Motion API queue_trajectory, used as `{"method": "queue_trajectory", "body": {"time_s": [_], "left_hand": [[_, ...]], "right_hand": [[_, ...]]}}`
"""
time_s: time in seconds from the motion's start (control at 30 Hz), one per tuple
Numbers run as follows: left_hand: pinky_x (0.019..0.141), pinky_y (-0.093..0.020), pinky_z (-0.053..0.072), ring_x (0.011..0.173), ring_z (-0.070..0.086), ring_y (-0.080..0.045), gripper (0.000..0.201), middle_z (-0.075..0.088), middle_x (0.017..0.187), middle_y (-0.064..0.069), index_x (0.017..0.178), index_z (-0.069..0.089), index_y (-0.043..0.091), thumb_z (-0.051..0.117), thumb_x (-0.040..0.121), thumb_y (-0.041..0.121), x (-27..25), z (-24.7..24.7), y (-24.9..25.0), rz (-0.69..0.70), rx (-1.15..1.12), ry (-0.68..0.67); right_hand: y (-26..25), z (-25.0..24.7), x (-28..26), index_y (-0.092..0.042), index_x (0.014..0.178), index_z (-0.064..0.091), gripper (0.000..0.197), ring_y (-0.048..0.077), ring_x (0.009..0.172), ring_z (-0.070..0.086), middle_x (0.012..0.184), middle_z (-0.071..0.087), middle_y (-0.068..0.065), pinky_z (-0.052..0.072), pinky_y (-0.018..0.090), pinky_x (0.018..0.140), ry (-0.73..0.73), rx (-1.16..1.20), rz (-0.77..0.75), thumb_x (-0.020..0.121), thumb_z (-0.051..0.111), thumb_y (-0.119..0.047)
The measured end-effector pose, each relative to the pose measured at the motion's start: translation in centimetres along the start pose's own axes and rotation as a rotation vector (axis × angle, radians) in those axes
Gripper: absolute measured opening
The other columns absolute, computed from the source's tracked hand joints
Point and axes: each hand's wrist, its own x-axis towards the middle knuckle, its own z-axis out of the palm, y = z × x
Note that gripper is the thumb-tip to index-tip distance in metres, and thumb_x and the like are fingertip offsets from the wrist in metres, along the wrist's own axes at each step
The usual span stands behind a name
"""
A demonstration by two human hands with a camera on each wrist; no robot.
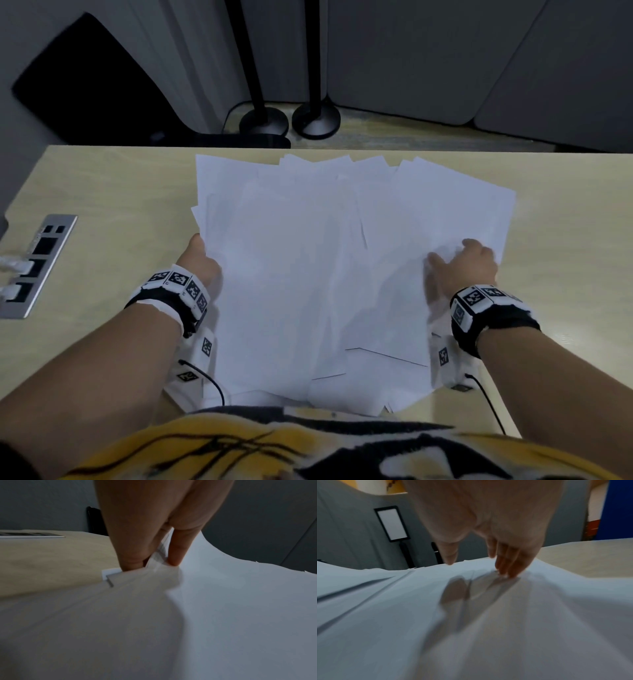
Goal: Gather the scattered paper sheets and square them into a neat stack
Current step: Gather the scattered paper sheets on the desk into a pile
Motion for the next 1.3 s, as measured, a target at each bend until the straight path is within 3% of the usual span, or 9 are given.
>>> {"method": "queue_trajectory", "body": {"time_s": [0.1,0.2,0.37,0.57,0.67,0.77,0.9,1.1,1.3], "left_hand": [[0.083,-0.037,0.038,0.109,0.049,-0.034,0.056,0.046,0.129,-0.017,0.144,0.022,0.01,0.043,0.093,0.002,0.0,0.0,0.3,-0.032,-0.028,-0.009],[0.082,-0.037,0.038,0.113,0.049,-0.034,0.068,0.045,0.125,-0.016,0.147,0.018,0.009,0.053,0.089,0.01,-0.7,0.5,1.1,-0.048,-0.083,0.005],[0.088,-0.036,0.037,0.125,0.046,-0.034,0.078,0.043,0.141,-0.013,0.147,0.021,0.009,0.063,0.085,0.029,-0.9,1.2,1.4,-0.045,-0.182,0.014],[0.093,-0.032,0.034,0.129,0.043,-0.028,0.077,0.043,0.14,-0.007,0.143,0.029,0.007,0.069,0.083,0.033,-0.8,0.7,0.7,-0.047,-0.236,-0.03],[0.089,-0.032,0.037,0.122,0.047,-0.029,0.071,0.047,0.128,-0.005,0.14,0.033,0.007,0.07,0.083,0.029,-0.9,0.4,0.6,-0.038,-0.189,-0.049],[0.08,-0.032,0.04,0.097,0.052,-0.028,0.049,0.051,0.103,-0.004,0.127,0.043,0.005,0.065,0.085,0.02,-0.9,-0.1,0.3,-0.032,-0.123,-0.047],[0.083,-0.036,0.046,0.097,0.056,-0.031,0.047,0.057,0.107,-0.009,0.122,0.045,0.005,0.065,0.083,0.019,-0.8,-0.6,-0.3,-0.07,-0.13,-0.034],[0.082,-0.033,0.038,0.096,0.045,-0.025,0.067,0.05,0.119,-0.008,0.14,0.031,0.006,0.064,0.085,0.027,-1.8,-0.5,-0.3,-0.111,-0.16,-0.087],[0.108,-0.044,0.036,0.132,0.04,-0.032,0.088,0.036,0.147,-0.01,0.149,0.015,0.011,0.067,0.084,0.038,-2.2,-0.5,-0.8,-0.09,-0.214,-0.157]], "right_hand": [[-1.7,0.5,-0.3,-0.002,0.134,0.041,0.078,0.039,0.117,0.049,0.131,0.042,0.019,0.042,0.043,0.09,-0.173,0.007,0.069,0.08,0.064,-0.053],[-3.4,0.6,-1.1,-0.001,0.128,0.043,0.061,0.037,0.112,0.053,0.13,0.042,0.017,0.042,0.037,0.077,-0.24,0.021,0.097,0.082,0.065,-0.036],[-5.7,2.1,-3.1,-0.002,0.129,0.041,0.041,0.033,0.116,0.052,0.132,0.044,0.017,0.044,0.035,0.089,-0.359,-0.129,-0.195,0.089,0.052,-0.006],[-8.2,3.0,-6.0,-0.006,0.12,0.047,0.028,0.028,0.111,0.051,0.123,0.054,0.012,0.037,0.029,0.086,-0.648,-0.087,-0.484,0.093,0.043,-0.009],[-8.8,3.5,-6.8,-0.009,0.104,0.046,0.012,0.023,0.095,0.049,0.106,0.054,0.007,0.036,0.029,0.08,-0.705,-0.05,-0.51,0.092,0.047,-0.013],[-8.3,2.9,-6.1,-0.009,0.102,0.042,0.009,0.025,0.09,0.049,0.103,0.053,0.01,0.037,0.03,0.076,-0.592,0.001,-0.396,0.093,0.042,-0.01],[-6.6,1.5,-3.9,-0.002,0.115,0.046,0.023,0.029,0.091,0.05,0.115,0.057,0.019,0.039,0.034,0.075,-0.383,0.1,-0.185,0.093,0.042,-0.011],[-5.0,-0.1,-3.0,-0.002,0.142,0.036,0.073,0.034,0.128,0.045,0.141,0.047,0.018,0.036,0.038,0.097,-0.328,0.249,-0.028,0.096,0.034,-0.058],[-6.0,0.7,-5.5,-0.005,0.136,0.036,0.082,0.032,0.117,0.052,0.13,0.051,0.012,0.044,0.039,0.09,-0.484,0.251,-0.155,0.077,0.072,-0.05]]}}
